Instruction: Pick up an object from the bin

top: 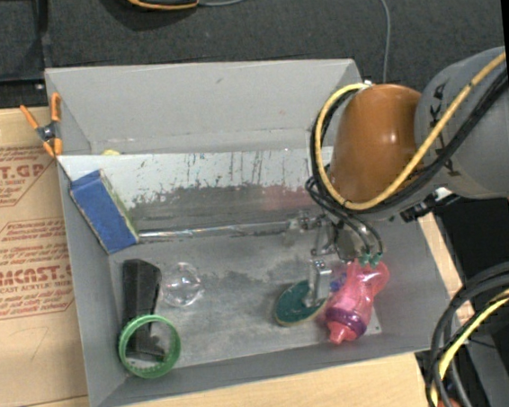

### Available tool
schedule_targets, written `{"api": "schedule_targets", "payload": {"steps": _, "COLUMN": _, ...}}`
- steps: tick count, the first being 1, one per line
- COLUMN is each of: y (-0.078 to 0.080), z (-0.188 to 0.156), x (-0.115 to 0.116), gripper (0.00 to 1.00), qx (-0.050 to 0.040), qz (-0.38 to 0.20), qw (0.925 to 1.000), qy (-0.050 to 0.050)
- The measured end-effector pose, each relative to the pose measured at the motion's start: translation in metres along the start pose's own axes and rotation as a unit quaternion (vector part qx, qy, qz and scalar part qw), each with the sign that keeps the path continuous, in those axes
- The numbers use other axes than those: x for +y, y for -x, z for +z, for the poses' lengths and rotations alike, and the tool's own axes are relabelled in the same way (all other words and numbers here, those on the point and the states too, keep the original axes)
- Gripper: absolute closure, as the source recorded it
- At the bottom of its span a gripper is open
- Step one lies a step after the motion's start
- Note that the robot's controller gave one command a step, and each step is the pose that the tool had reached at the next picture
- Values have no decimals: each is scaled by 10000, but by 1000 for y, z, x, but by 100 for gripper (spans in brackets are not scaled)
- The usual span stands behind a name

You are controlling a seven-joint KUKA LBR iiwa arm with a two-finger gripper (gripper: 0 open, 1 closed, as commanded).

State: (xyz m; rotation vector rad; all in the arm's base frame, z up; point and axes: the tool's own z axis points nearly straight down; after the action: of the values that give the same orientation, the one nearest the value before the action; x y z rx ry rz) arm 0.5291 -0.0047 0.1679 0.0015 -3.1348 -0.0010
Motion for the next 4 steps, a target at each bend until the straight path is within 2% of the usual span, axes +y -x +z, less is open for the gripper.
{"api": "schedule_targets", "payload": {"steps": 1, "y": 2, "z": -4, "x": 0, "gripper": 0, "qx": -40, "qz": -1, "qw": 10000, "qy": -1}}
{"api": "schedule_targets", "payload": {"steps": 2, "y": -11, "z": 99, "x": -33, "gripper": 0, "qx": -24, "qz": 438, "qw": 9990, "qy": 5}}
{"api": "schedule_targets", "payload": {"steps": 3, "y": -3, "z": 30, "x": -31, "gripper": 0, "qx": -125, "qz": -283, "qw": 9995, "qy": 1}}
{"api": "schedule_targets", "payload": {"steps": 4, "y": -33, "z": 69, "x": -28, "gripper": 0, "qx": -6, "qz": 461, "qw": 9989, "qy": 11}}
